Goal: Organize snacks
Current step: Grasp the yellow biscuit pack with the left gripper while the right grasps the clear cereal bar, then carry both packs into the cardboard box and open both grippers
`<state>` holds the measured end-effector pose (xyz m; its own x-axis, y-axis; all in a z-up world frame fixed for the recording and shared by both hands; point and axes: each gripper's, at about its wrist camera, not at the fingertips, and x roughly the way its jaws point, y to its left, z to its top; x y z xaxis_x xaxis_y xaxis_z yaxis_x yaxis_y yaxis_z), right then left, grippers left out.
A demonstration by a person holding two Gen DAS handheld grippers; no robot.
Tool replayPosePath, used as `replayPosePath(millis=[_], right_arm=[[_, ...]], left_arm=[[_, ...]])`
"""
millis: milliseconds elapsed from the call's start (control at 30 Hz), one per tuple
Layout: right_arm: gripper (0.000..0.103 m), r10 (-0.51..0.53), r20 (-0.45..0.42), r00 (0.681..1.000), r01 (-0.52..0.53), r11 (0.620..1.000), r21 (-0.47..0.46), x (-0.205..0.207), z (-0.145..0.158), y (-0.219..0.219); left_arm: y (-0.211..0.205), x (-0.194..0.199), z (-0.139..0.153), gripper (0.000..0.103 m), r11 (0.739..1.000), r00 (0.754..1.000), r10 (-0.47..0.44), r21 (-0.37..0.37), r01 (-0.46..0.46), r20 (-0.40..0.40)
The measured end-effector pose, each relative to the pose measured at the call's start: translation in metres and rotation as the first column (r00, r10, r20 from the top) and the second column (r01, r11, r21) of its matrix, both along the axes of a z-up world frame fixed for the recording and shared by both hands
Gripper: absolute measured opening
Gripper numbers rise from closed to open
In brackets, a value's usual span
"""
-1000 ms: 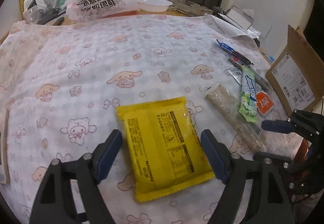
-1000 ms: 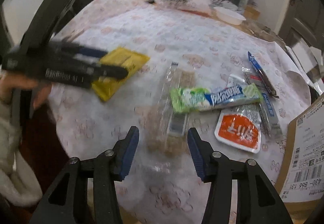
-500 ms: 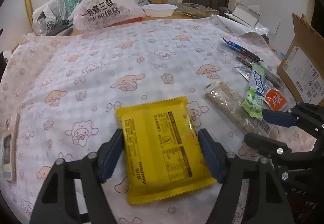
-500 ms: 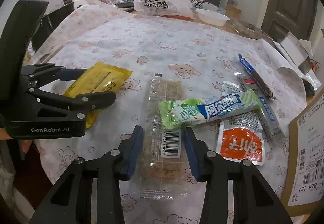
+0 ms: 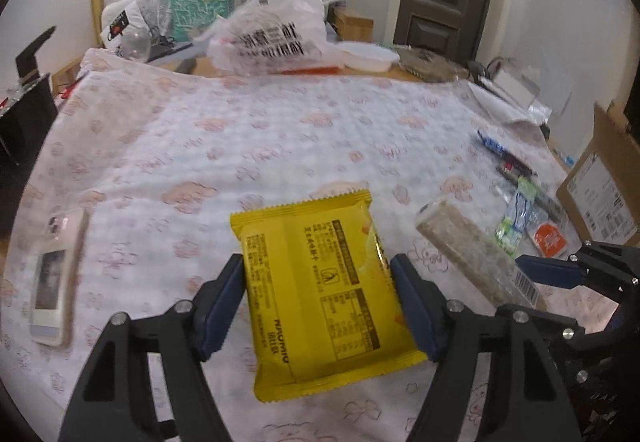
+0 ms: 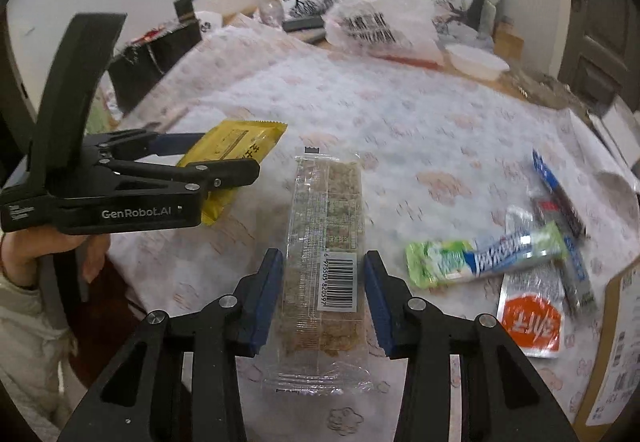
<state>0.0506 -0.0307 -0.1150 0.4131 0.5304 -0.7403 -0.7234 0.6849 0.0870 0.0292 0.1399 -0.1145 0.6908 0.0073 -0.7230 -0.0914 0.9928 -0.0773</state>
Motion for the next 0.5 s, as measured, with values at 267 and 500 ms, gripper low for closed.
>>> replayPosePath(millis=[267, 500], right_arm=[[0.037, -0.015, 0.132, 0.991, 0.007, 0.998, 0.064, -0.012, 0.056, -0.01], [0.037, -0.101, 0.26, 0.96, 0.068, 0.989, 0.133, -0.026, 0.113, -0.053]], left_arm=[[-0.005, -0.018, 0.063, 0.07, 0.999, 0.99, -0.046, -0.01, 0.047, 0.135], [-0.049, -0.029, 0.13, 0.07, 0.986, 0.953, -0.165, 0.035, 0.162, 0.253]])
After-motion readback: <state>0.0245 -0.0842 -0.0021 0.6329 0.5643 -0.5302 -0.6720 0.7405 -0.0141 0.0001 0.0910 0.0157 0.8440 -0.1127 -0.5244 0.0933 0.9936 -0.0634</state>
